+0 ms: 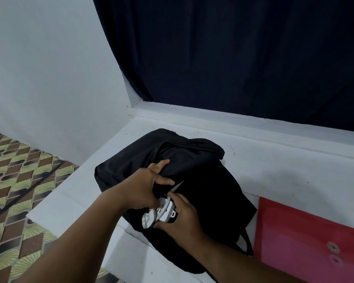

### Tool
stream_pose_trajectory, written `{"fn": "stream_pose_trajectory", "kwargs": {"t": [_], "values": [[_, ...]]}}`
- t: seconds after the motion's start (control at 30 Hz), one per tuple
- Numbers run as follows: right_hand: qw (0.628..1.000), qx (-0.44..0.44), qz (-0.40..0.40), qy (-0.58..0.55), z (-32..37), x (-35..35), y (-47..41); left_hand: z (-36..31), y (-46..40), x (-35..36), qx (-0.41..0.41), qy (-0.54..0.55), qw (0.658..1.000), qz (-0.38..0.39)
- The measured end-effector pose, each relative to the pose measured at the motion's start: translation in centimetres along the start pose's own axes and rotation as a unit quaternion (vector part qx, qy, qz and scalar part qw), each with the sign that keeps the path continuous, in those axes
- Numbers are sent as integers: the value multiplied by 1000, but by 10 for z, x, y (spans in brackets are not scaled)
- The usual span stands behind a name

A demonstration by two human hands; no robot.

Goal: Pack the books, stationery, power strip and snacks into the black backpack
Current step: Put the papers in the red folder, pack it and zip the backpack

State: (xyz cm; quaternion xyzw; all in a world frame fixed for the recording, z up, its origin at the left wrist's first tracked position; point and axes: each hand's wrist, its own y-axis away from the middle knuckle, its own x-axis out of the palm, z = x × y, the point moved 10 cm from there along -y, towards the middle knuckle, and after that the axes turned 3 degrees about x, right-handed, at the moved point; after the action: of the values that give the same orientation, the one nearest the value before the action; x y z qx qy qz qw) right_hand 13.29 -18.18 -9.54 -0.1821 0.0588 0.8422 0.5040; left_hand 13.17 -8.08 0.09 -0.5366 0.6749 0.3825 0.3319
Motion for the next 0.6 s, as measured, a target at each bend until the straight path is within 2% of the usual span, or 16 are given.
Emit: {"fn": "stream_pose_trajectory", "kwargs": {"t": [0.13, 0.27, 0.33, 0.4, 0.47, 0.5, 0.6], "values": [[999, 22, 39, 2, 2, -5, -3, 2, -1, -1, 3, 31, 999, -23], [983, 61, 138, -108, -11, -10, -1, 3, -4, -2, 6, 36, 997, -75], [971, 91, 130, -180, -18, -19, 1, 2, -4, -2, -10, 0, 993, -117], [968, 108, 78, -214, -23, -38, 1, -2, -3, 0, -33, -39, 986, -160], [983, 96, 26, -156, -25, -62, 3, -10, 0, 7, -41, -81, 976, -199], [991, 82, 28, -97, -24, -72, 5, -16, 2, 12, -43, -104, 971, -210], [985, 35, 114, 125, -23, -80, 22, -30, -3, 26, -53, -188, 957, -212]]}}
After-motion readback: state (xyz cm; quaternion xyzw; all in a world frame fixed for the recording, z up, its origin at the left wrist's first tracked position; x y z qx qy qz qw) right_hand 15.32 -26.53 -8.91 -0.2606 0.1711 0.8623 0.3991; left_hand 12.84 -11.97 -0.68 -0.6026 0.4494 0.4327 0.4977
